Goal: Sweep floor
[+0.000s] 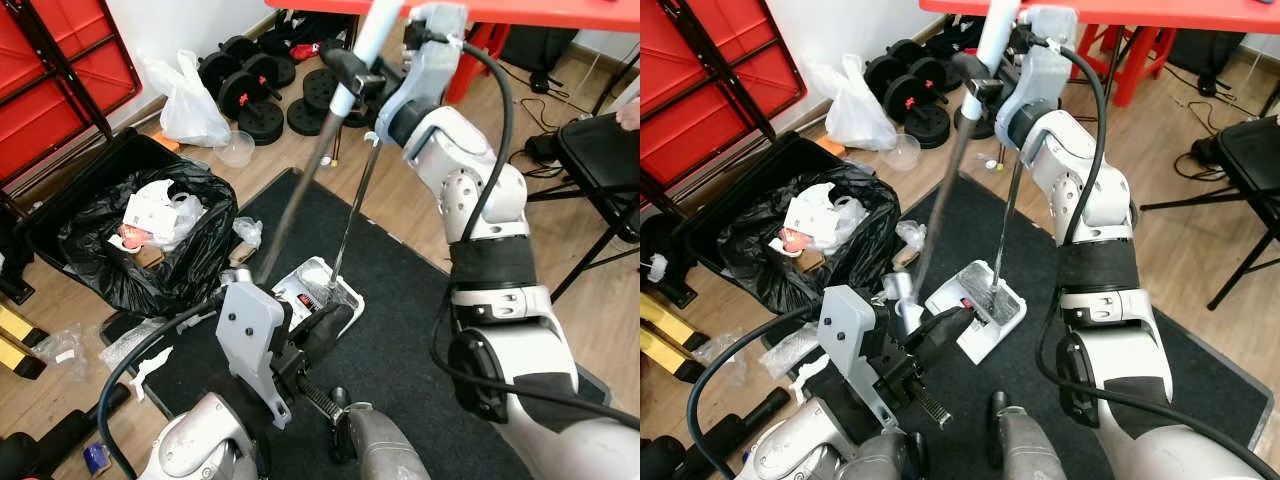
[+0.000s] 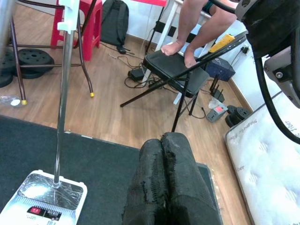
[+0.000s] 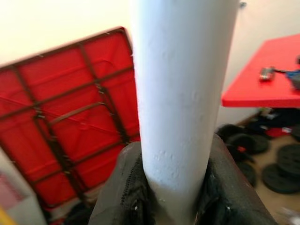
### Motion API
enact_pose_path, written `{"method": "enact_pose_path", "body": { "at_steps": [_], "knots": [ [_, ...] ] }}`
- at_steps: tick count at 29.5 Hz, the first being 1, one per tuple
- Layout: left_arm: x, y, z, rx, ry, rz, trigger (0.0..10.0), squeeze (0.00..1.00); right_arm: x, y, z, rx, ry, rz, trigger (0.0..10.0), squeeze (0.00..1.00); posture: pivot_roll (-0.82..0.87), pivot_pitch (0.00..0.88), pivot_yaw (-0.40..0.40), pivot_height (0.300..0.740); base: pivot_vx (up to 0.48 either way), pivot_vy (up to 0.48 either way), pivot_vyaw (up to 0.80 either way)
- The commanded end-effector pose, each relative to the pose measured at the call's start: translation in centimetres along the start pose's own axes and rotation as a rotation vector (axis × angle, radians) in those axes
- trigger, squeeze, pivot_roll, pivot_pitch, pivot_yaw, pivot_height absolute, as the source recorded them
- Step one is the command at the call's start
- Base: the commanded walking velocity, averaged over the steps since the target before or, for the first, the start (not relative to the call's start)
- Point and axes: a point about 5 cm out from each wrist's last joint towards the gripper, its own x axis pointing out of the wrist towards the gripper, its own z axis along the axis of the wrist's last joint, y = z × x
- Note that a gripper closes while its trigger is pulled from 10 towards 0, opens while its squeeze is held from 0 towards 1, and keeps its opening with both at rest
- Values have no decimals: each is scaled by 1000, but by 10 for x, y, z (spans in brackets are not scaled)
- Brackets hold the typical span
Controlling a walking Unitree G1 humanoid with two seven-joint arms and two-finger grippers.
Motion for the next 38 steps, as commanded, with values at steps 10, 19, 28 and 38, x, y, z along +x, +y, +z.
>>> {"method": "enact_pose_path", "body": {
  "at_steps": [10, 19, 28, 38],
  "knots": [
    [-1, -1, -4, -17, 15, 1, 10000, 0, -7, 9, 7, -325, -43, 189, 10000, 0, -61, 257, -39, 740, 0, 0, 521],
    [-1, 8, -4, -118, 19, 75, 10000, 0, -9, 2, 7, -360, -28, 213, 10000, 0, -66, 251, -39, 740, 0, 0, 188],
    [-5, 32, 0, -153, -31, 282, 10000, 0, -18, 7, 4, -447, -16, 346, 10000, 0, -63, 226, -43, 740, 155, 0, 341],
    [-5, 36, 0, -148, -37, 301, 10000, 0, -20, 4, 2, -464, 9, 343, 10000, 0, -60, 209, -45, 740, 480, 0, 670]
  ]
}}
